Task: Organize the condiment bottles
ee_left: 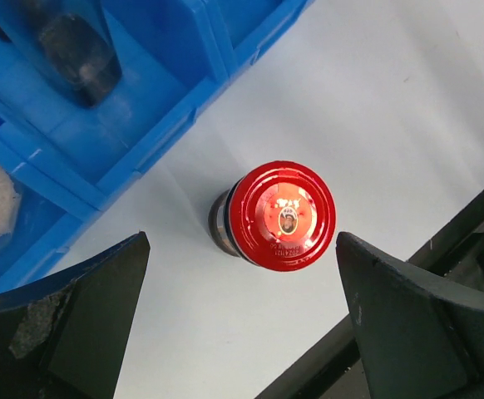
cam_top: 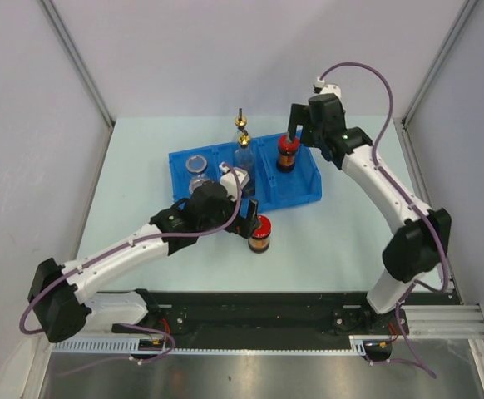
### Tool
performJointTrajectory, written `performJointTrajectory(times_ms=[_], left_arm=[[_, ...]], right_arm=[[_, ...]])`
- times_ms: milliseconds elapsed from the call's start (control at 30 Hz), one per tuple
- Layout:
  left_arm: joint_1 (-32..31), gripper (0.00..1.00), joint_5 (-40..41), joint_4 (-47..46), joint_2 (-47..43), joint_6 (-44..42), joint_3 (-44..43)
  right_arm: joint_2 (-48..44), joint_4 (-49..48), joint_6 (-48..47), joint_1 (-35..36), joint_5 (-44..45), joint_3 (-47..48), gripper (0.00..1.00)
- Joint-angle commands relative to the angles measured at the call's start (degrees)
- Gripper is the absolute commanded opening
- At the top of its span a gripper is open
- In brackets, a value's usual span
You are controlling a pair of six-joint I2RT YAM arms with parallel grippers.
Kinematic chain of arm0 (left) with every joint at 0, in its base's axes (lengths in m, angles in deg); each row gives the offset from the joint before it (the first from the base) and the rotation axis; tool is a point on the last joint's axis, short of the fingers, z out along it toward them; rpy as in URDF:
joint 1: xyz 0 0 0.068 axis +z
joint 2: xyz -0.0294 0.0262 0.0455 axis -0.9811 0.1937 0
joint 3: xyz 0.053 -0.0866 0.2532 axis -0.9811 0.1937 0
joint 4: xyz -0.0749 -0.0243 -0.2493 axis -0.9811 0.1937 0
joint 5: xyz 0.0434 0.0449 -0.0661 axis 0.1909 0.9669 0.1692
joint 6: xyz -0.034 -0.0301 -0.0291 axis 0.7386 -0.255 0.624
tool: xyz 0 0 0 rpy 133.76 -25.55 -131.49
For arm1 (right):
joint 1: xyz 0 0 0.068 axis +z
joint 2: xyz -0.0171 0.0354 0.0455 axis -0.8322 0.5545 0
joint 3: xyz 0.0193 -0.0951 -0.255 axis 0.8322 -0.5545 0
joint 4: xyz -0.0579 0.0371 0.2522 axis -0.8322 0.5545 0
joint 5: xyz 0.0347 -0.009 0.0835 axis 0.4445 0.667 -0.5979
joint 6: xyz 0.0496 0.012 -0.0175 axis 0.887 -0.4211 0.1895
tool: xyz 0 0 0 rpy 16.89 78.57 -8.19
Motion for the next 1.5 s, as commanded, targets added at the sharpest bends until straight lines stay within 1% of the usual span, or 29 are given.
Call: performJointTrajectory(times_ms=[0, 133, 333, 600, 700, 800, 833, 900, 1000, 1033, 1100, 1133, 1333, 1467], left_arm=[[-2.06, 1.00, 2.33, -3.15, 4.65, -0.62, -2.04], [-4.00, 1.00, 4.79, -2.62, 9.23, -0.62, -4.41], [-6.64, 1.00, 6.90, -2.01, 13.72, -0.97, -6.35], [-8.22, 1.00, 8.48, -0.86, 16.01, -0.71, -7.58], [-8.48, 0.97, 9.19, -0.16, 16.45, -0.18, -7.58], [-8.48, 0.88, 9.45, 1.33, 17.32, 0.17, -8.46], [-8.48, 0.82, 9.45, 2.12, 17.42, 0.17, -8.72], [-8.57, 0.75, 9.28, 2.82, 18.12, 0.08, -9.60], [-8.66, 0.49, 8.93, 3.18, 18.65, -0.09, -10.39], [-8.66, 0.29, 8.84, 3.44, 18.65, -0.09, -10.66], [-8.83, 0.13, 8.93, 3.53, 18.65, -0.09, -11.62], [-8.83, 0.00, 9.10, 3.79, 18.74, -0.18, -12.06], [-10.15, 0.00, 10.59, 4.58, 18.56, -2.73, -18.12], [-10.33, 0.00, 10.33, 5.55, 19.79, -4.92, -25.85]], right_arm=[[-9.80, 0.37, 1.75, -0.23, -0.12, -7.33, 1.00], [-15.26, 3.43, 2.72, -0.41, -0.47, -12.95, 1.00], [-20.81, 5.47, 3.60, -0.50, -0.56, -17.44, 1.00], [-22.66, 5.64, 4.39, -0.76, -0.56, -20.52, 1.00], [-22.84, 5.64, 4.48, -0.76, -0.91, -20.87, 1.00], [-23.28, 5.73, 4.74, -0.76, -1.00, -21.05, 1.00], [-23.45, 5.64, 4.74, -0.76, -0.92, -21.40, 1.00], [-23.63, 5.82, 4.83, -0.85, -0.92, -21.57, 1.00], [-24.33, 6.25, 4.92, -0.94, -0.74, -22.10, 1.00], [-24.77, 6.34, 4.92, -0.94, -0.56, -22.19, 0.99], [-25.47, 6.52, 4.92, -1.20, -0.56, -22.63, 1.00], [-25.65, 6.61, 4.92, -1.20, -0.39, -22.80, 1.00], [-28.64, 7.40, 4.83, -2.08, -0.21, -23.95, 1.00], [-30.92, 7.92, 4.92, -2.78, -0.04, -24.74, 1.00]])
